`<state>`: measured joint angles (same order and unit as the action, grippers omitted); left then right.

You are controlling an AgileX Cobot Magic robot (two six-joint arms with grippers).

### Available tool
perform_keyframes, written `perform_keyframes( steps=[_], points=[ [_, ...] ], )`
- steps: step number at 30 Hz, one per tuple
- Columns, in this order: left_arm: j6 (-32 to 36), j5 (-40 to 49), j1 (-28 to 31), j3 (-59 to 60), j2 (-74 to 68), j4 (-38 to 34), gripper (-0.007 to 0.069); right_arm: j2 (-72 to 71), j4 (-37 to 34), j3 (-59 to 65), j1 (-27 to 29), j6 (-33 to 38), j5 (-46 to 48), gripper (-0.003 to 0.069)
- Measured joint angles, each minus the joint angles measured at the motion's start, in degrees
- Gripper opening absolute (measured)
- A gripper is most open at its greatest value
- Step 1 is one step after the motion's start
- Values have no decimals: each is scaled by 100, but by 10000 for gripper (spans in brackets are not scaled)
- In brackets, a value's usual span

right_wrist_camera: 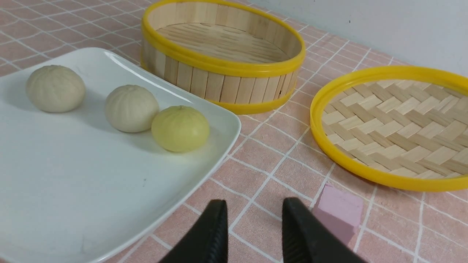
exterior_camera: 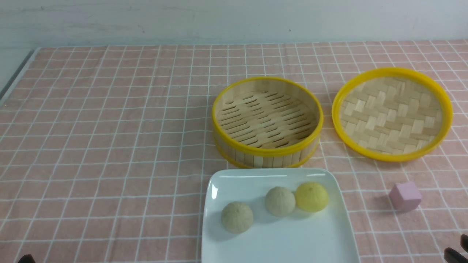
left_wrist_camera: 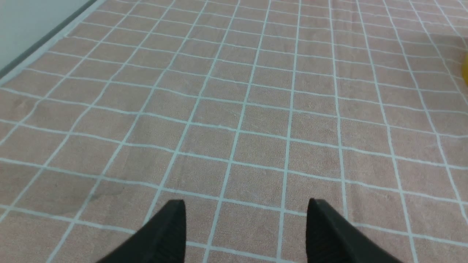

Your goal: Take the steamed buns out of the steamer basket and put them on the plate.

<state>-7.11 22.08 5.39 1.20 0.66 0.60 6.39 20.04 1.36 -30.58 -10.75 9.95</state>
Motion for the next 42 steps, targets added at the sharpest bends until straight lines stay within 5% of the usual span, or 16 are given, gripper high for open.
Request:
perform_keyframes(
  steps=[42],
  points=[
    [-203, -11, 0, 0, 0, 221, 453, 0, 0, 0, 0, 0, 1, 239]
  ],
)
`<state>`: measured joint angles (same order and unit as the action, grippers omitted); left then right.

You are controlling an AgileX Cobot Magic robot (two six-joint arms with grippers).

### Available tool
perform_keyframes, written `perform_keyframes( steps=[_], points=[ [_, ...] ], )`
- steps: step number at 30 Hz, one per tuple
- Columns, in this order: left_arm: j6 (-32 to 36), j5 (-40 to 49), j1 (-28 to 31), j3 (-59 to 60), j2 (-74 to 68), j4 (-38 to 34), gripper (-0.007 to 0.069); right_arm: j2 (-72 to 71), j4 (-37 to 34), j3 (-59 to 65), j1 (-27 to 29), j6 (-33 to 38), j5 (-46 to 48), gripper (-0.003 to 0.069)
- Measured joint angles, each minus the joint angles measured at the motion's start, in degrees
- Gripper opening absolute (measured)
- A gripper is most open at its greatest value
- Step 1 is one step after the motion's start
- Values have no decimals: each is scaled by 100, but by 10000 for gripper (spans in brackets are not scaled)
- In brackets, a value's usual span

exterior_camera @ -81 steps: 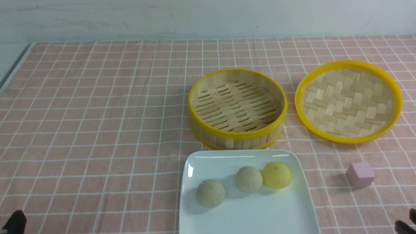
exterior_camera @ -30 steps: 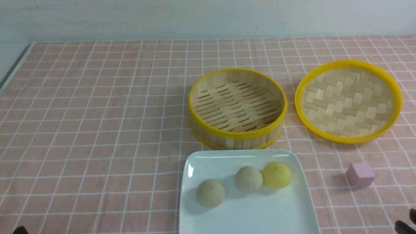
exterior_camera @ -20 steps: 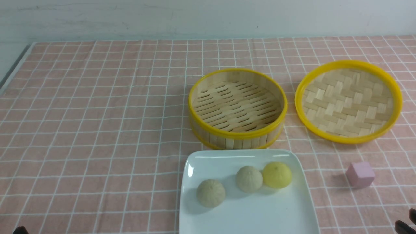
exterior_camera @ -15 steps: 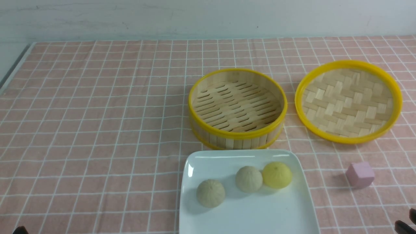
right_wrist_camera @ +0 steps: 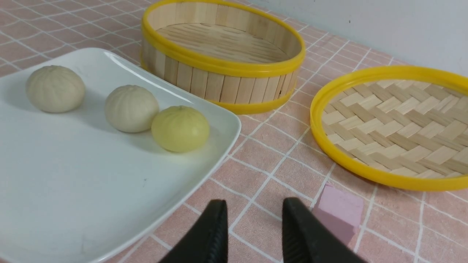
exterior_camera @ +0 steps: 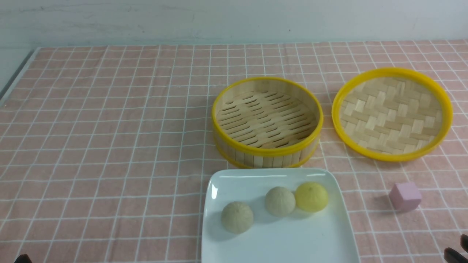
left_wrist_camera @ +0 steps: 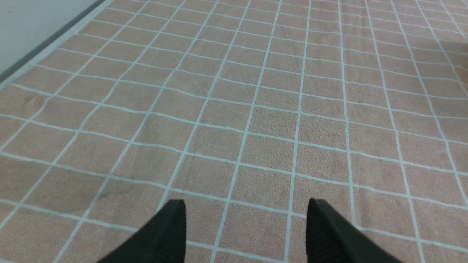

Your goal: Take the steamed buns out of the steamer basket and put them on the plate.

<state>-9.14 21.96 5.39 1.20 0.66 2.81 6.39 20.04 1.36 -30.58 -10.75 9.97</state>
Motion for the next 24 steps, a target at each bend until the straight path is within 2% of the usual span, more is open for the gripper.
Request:
perform_keyframes(
  steps=[24],
  points=[
    [0, 0, 0, 0, 0, 0, 453, 0, 90, 0, 98, 0, 0, 239]
  ],
)
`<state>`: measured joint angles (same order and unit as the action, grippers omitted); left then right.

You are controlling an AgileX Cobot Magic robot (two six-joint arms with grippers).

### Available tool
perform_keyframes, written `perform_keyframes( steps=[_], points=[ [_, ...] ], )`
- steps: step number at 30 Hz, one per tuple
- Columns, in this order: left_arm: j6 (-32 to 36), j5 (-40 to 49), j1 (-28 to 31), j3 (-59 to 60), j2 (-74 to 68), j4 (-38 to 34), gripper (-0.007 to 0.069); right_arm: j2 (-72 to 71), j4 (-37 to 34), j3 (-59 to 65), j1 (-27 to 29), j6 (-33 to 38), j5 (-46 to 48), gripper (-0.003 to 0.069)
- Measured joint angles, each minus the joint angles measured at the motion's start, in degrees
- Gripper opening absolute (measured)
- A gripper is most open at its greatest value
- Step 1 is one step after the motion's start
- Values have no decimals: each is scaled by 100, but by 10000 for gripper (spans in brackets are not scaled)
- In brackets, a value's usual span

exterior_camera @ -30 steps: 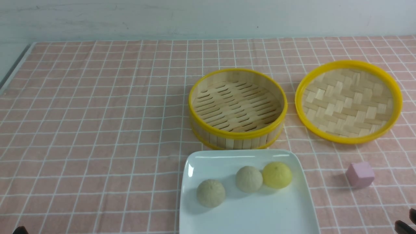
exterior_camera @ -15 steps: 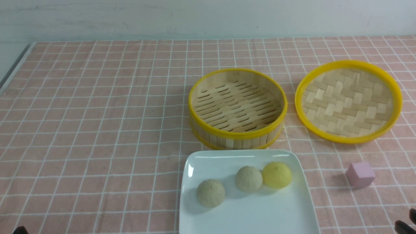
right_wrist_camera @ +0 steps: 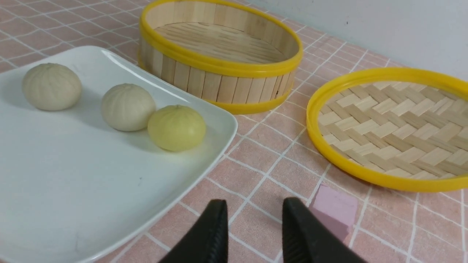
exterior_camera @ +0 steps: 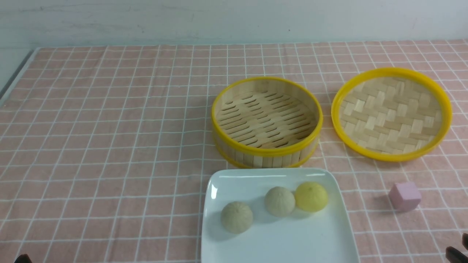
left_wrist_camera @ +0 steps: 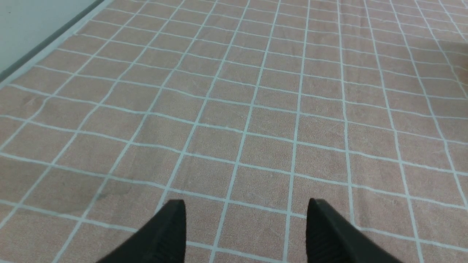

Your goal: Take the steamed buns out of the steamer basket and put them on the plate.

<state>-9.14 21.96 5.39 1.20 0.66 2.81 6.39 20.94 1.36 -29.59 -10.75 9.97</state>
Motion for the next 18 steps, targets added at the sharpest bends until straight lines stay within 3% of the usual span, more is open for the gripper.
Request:
perform_keyframes(
  steps=[4, 11, 18],
  points=[
    [0, 0, 0, 0, 0, 0, 453, 0, -166, 0, 700, -139, 0, 239],
    [0, 0, 0, 0, 0, 0, 453, 0, -506, 0, 2003, -1168, 69, 239],
    [0, 0, 0, 0, 0, 0, 453, -231, -320, 0, 2451, -1197, 800, 239]
  ],
)
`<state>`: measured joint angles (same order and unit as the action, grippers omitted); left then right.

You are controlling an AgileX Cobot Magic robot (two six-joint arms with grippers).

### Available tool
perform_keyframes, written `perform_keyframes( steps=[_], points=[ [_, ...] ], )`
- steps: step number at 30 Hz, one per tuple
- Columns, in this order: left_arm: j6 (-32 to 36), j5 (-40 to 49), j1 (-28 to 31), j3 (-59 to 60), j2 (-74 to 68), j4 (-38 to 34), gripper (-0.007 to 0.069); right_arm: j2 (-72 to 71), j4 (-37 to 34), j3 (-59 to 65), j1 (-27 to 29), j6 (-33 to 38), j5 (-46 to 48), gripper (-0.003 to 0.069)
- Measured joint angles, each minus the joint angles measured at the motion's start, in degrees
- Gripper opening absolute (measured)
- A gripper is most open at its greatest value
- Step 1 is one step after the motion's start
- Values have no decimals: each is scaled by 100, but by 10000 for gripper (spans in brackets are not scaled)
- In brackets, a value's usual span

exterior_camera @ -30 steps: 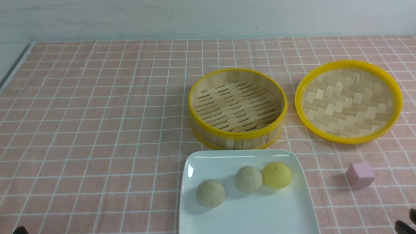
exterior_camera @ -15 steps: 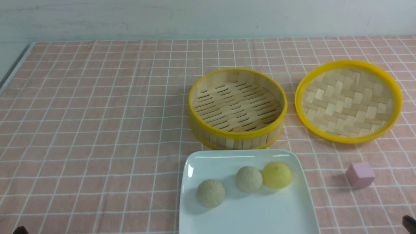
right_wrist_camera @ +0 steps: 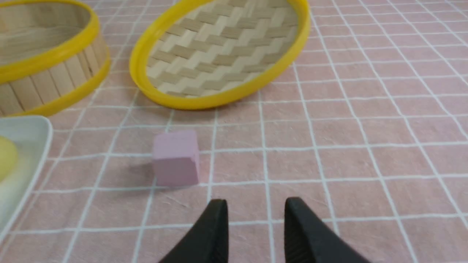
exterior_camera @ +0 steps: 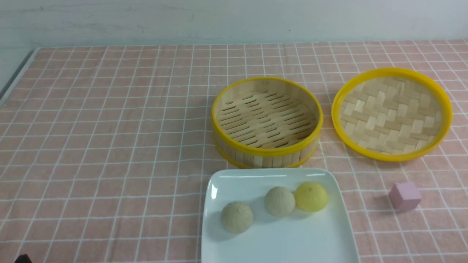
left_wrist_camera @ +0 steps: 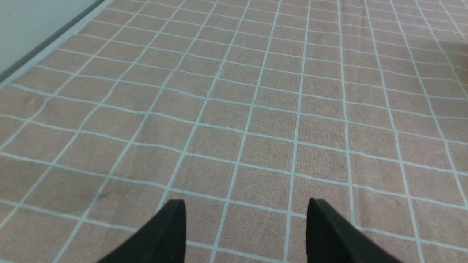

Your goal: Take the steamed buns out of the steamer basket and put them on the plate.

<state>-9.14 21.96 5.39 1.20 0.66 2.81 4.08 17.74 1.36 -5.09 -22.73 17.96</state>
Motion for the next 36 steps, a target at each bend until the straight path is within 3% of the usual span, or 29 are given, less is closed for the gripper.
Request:
perform_keyframes(
  steps=[11, 20, 24, 31, 36],
  points=[
    [0, 0, 0, 0, 0, 0, 453, -116, 53, -12, 496, 394, 273, 239],
    [0, 0, 0, 0, 0, 0, 453, -116, 48, -12, 531, 450, 273, 239],
    [0, 0, 0, 0, 0, 0, 453, -116, -125, -17, 531, 570, 266, 239],
    [0, 0, 0, 0, 0, 0, 453, -116, -1039, -24, 531, 1658, 255, 239],
    [0, 0, 0, 0, 0, 0, 453, -116, -1183, -26, 531, 1868, 267, 239]
  ],
)
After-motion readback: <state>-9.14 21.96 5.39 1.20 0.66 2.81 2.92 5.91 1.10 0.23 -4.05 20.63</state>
